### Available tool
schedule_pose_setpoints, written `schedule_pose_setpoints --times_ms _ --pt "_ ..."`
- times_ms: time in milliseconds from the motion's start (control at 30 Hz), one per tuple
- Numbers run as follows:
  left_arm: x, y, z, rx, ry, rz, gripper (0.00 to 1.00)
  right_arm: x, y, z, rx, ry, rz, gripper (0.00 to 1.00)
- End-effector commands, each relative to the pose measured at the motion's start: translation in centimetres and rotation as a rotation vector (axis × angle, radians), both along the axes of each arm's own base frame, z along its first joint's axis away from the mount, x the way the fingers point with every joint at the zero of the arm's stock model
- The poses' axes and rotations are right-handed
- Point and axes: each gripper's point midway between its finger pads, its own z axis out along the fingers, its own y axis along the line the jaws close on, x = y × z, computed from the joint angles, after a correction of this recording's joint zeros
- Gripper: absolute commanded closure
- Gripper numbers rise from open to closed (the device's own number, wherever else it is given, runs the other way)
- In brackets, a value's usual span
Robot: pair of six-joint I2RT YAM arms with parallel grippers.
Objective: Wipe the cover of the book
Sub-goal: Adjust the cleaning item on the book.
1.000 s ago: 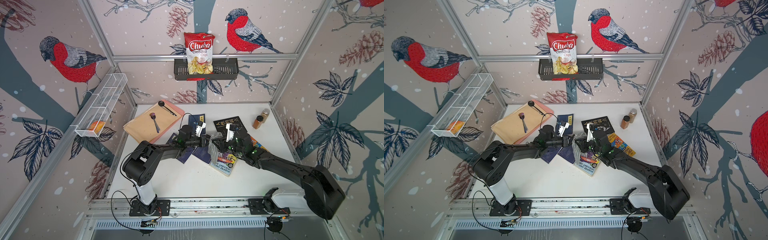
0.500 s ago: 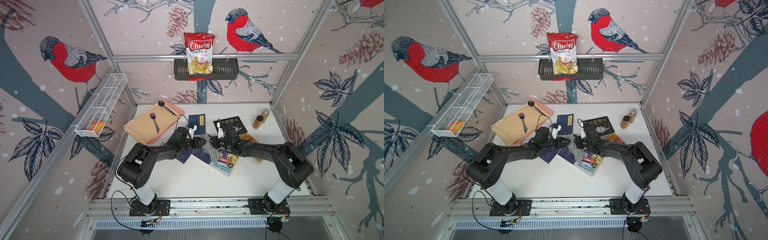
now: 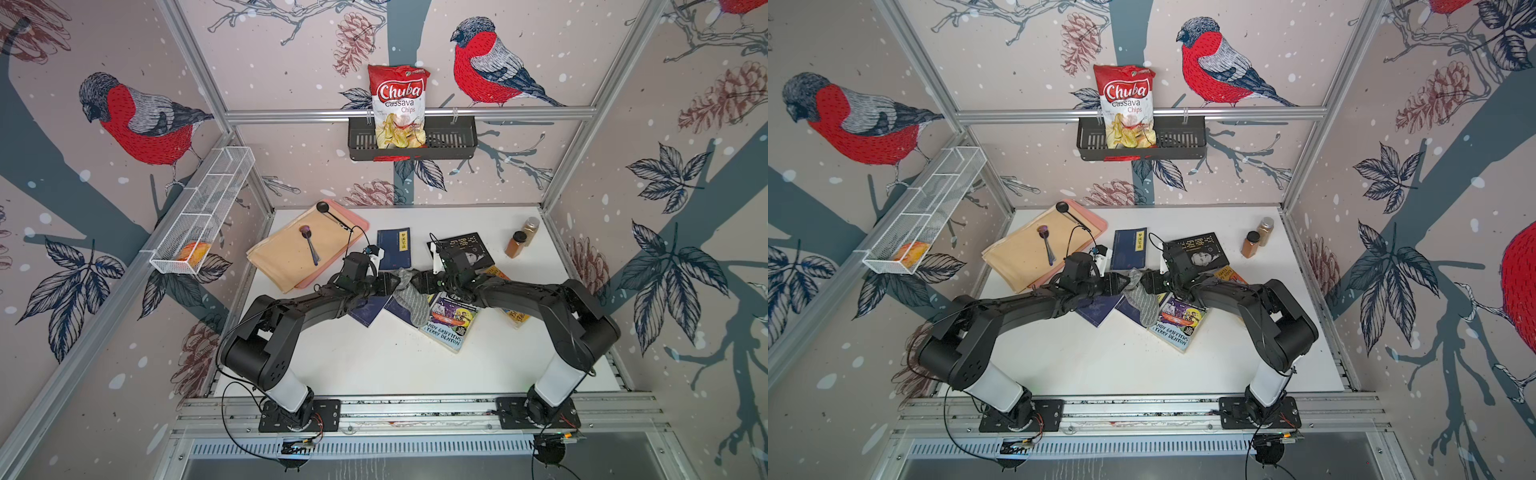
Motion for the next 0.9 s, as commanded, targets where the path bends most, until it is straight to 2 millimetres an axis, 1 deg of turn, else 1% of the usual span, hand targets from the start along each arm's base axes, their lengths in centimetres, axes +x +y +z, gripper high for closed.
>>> schedule_pose_setpoints --times_ms 0,133,200,267,367,433,567,600,667,700,733,800,833,867 --pt "-0.2 -0.1 -0.9 0.014 0.009 -0.024 0.54 -0.3 -0.9 1.5 -0.02 -0.043 -0.012 0.19" --pt "-0.5 -0.3 -1.8 0.004 0.025 -0.037 0.58 -2.0 -0.9 2.7 -0.03 -0.071 0.03 0.13" --pt "-0.7 -0.2 -2.1 0.005 0.031 -0.04 0.61 -3.0 -0.3 2.7 -0.037 -0.077 0.07 0.12" --pt "-0.9 -0.2 -2.5 0.009 0.037 -0.042 0.62 -4.1 0.5 2.2 -0.048 -0.074 0.108 0.13" --pt "-1.1 -0.1 -2.8 0.012 0.042 -0.045 0.65 -5.3 1.5 0.3 -0.079 -0.045 0.144 0.17" --pt "-1.2 -0.1 -2.8 0.012 0.043 -0.048 0.66 -5.9 1.9 -1.2 -0.105 -0.015 0.153 0.25" --pt "-1.2 -0.2 -2.7 0.005 0.04 -0.057 0.69 -6.6 1.7 -3.3 -0.145 0.02 0.149 0.35" --pt "-1.2 -0.3 -2.7 0.004 0.04 -0.06 0.7 -6.6 1.5 -3.7 -0.156 0.028 0.138 0.4" --pt "-1.3 -0.4 -2.6 -0.004 0.037 -0.069 0.73 -6.5 1.0 -4.4 -0.178 0.041 0.118 0.56" --pt "-1.4 -0.5 -2.7 -0.007 0.038 -0.075 0.75 -6.3 0.8 -4.8 -0.188 0.048 0.107 0.65" --pt "-1.4 -0.6 -2.7 -0.013 0.038 -0.083 0.77 -6.1 0.5 -5.0 -0.193 0.057 0.092 0.78" --pt "-1.5 -0.9 -2.7 -0.02 0.035 -0.097 0.83 -5.5 0.1 -4.9 -0.18 0.068 0.062 0.97" --pt "-1.6 -0.9 -2.9 -0.01 0.035 -0.097 0.85 -5.2 -0.1 -4.5 -0.161 0.066 0.048 1.0" --pt "-1.7 -1.0 -3.0 0.006 0.031 -0.101 0.87 -5.0 0.0 -3.9 -0.135 0.06 0.044 1.0"
